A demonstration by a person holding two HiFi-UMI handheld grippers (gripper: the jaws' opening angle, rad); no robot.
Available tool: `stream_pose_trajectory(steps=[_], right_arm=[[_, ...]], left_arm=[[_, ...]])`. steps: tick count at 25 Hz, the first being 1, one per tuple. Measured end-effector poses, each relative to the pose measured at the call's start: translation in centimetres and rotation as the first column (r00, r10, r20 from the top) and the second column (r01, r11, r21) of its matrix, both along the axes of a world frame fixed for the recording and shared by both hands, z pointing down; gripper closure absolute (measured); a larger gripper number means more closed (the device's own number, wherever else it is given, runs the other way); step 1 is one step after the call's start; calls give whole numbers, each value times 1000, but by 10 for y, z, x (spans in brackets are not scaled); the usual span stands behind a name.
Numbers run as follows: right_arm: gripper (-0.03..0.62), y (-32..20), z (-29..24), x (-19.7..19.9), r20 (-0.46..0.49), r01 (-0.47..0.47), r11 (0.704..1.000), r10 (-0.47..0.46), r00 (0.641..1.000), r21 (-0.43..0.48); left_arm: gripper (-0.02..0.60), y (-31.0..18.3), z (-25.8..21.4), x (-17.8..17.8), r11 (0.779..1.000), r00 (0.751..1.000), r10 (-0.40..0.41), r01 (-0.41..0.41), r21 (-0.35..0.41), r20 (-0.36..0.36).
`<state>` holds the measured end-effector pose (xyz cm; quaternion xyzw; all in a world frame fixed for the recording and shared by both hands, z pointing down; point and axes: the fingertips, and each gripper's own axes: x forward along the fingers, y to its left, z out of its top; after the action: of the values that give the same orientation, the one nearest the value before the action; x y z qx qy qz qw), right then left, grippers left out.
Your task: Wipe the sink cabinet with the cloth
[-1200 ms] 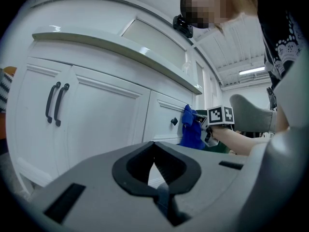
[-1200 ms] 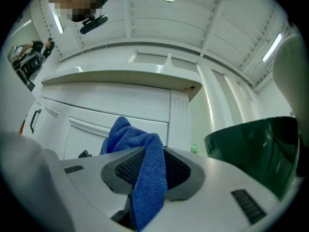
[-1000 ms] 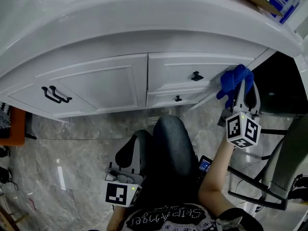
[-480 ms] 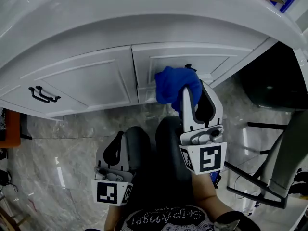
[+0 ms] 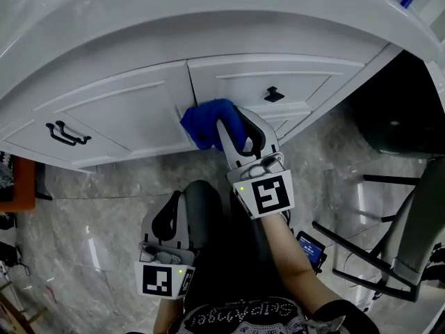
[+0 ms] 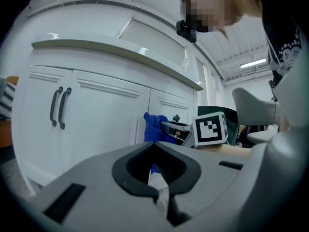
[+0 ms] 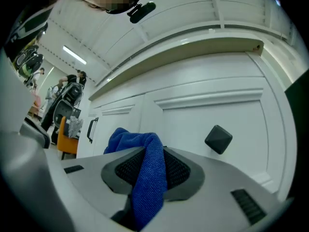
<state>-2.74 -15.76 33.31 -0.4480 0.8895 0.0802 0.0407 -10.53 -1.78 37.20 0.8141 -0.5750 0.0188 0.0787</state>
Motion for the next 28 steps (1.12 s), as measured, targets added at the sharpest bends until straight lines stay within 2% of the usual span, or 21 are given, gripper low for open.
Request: stream_pose_trajectory(steps=[6, 10, 15, 20, 22, 28], right_arm=[[476, -1, 1, -1, 9, 9, 1000, -9, 1000, 12], [476, -3, 3, -2, -23, 6, 1000, -5, 1000, 31], [476, -4, 4, -2, -20, -4, 1000, 4, 1000, 12], [476, -3, 9, 0, 16, -15, 1000, 15, 1000, -10], [476, -2, 14, 5, 9, -32, 999, 32, 999, -10], [476, -10, 11, 31, -9, -97, 995, 97, 995, -4]], left_arm=[[578, 7, 4, 2, 1000, 1000, -8, 7, -9, -27], [578, 14, 8, -2, 999, 998, -35, 34, -21, -54], [578, 19, 12, -3, 998, 998, -52, 51, -33, -42], [578, 18, 10, 7, 999, 999, -31, 30, -30, -40], [578, 18, 13, 11, 999, 999, -24, 23, -39, -41], [578, 21, 2, 20, 1000, 999, 4, -5, -3, -33]])
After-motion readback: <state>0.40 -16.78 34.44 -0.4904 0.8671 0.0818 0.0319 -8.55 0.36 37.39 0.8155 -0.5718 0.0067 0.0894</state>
